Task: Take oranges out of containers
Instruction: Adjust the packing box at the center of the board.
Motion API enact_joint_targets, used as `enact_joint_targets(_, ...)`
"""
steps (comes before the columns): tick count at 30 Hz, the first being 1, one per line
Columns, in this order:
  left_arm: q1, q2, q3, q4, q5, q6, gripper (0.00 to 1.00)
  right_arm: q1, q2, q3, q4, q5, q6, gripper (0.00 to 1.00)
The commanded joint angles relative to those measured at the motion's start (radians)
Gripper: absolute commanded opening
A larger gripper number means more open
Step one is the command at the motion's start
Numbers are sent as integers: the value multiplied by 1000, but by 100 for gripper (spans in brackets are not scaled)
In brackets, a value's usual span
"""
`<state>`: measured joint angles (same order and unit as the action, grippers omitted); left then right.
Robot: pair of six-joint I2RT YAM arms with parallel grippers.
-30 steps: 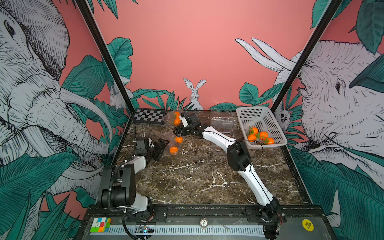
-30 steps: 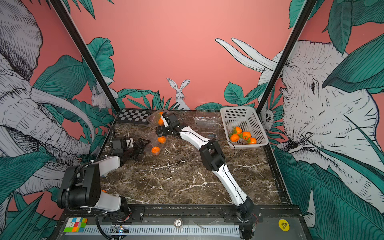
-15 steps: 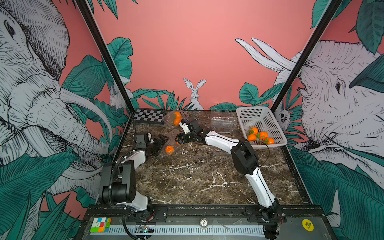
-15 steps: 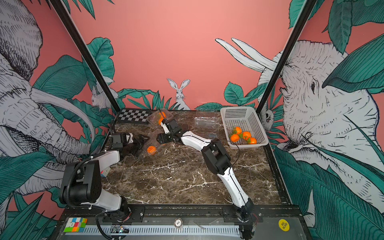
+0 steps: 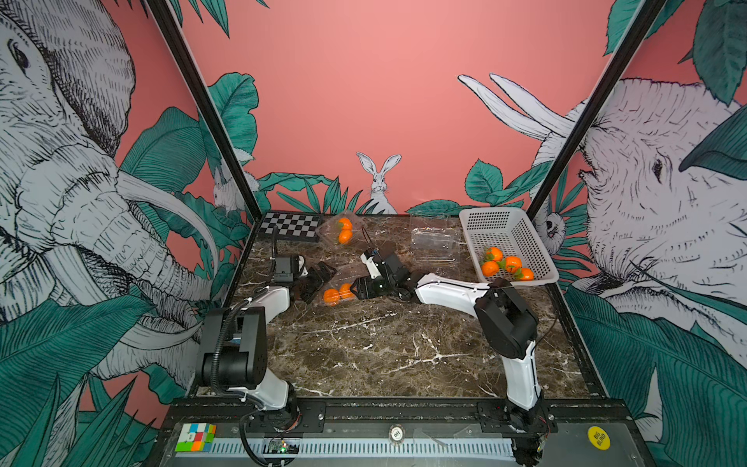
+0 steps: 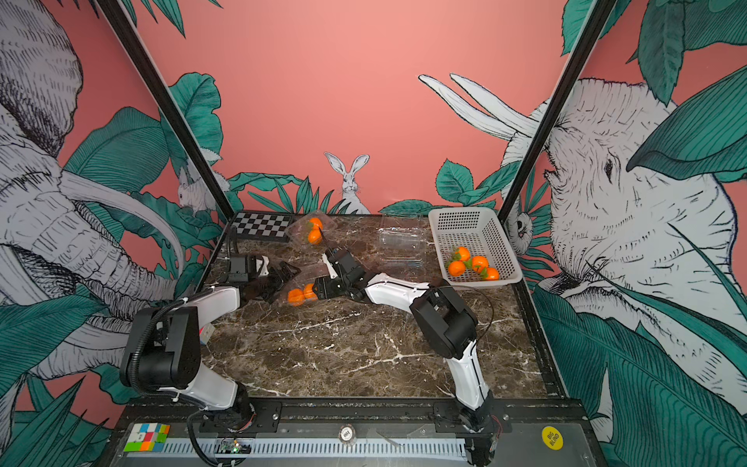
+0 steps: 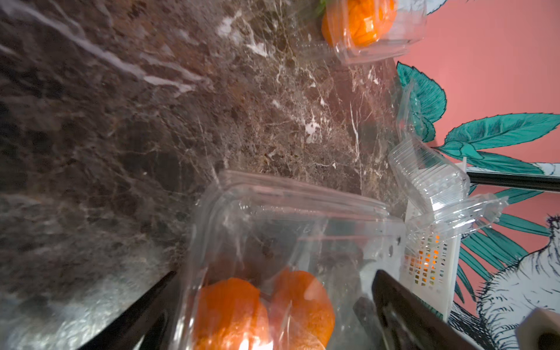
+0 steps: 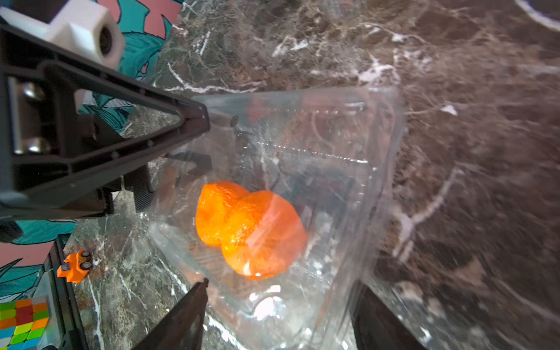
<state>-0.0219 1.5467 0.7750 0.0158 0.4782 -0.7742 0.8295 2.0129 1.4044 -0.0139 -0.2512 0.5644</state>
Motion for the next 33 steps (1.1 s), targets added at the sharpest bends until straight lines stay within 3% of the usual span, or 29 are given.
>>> enact_joint_targets(1, 0, -67, 12, -63, -38, 40, 99, -42, -70, -17, 12, 31, 28, 74)
enact_joint_targets(11, 2, -138, -13, -104, -74, 76, 99, -112, -31, 35, -12, 18, 17, 78)
enact_joint_targets(16, -1, -64, 40, -89, -27, 62, 99, -108, 78, 115, 20, -49, 68, 76)
enact_joint_targets(21, -14, -16, 69, -84, -53, 73, 99, -78, 135, 152, 47, -81, 106, 74)
enact_joint_targets(33, -132, 135, 215, -86, -56, 77, 99, -64, -18, -84, 189, -89, 209, 69)
